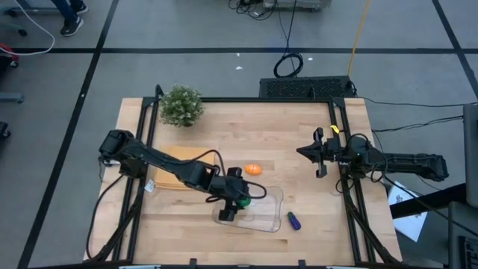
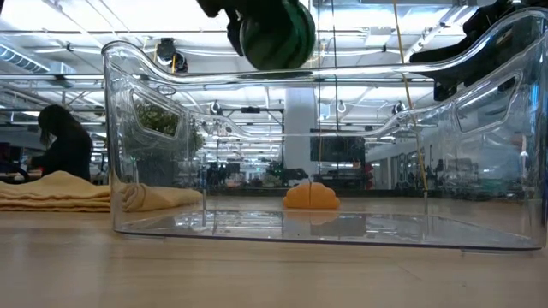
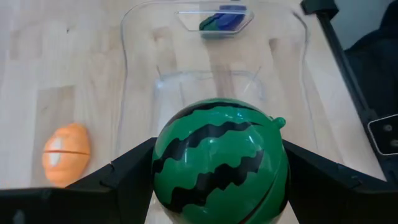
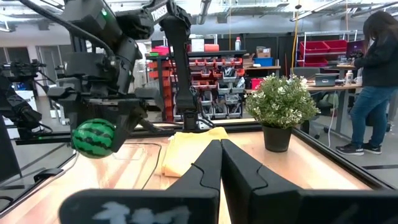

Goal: Pick and placing Produce into tupperware
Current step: Put the green watermelon into the transparent bin

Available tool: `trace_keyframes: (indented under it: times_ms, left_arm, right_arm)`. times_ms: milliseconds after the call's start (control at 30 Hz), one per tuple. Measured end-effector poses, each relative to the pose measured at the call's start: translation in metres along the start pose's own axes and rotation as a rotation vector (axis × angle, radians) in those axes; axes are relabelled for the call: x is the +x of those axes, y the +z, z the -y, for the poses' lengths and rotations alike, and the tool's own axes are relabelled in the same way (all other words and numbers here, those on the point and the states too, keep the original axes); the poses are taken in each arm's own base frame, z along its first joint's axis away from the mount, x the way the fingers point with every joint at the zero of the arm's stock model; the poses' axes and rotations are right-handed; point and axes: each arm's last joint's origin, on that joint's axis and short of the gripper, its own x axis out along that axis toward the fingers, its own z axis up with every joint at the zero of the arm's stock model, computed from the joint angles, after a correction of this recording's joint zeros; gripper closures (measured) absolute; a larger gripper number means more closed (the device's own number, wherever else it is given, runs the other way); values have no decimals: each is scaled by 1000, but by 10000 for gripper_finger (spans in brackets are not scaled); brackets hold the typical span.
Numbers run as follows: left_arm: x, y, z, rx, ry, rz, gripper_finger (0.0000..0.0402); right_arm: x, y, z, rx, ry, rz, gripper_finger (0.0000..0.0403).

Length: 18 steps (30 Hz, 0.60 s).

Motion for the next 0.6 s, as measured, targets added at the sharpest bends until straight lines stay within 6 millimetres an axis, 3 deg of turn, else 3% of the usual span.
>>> trace_keyframes:
  times_ms: [300, 600]
  left_arm:
    - [25, 7, 1, -22, 42, -220, 105]
    - [38, 13, 2, -11, 67, -341, 105]
  right_arm:
    - [1, -1, 0, 1, -1, -12, 403]
    - [1, -2, 0, 1, -1, -15, 403]
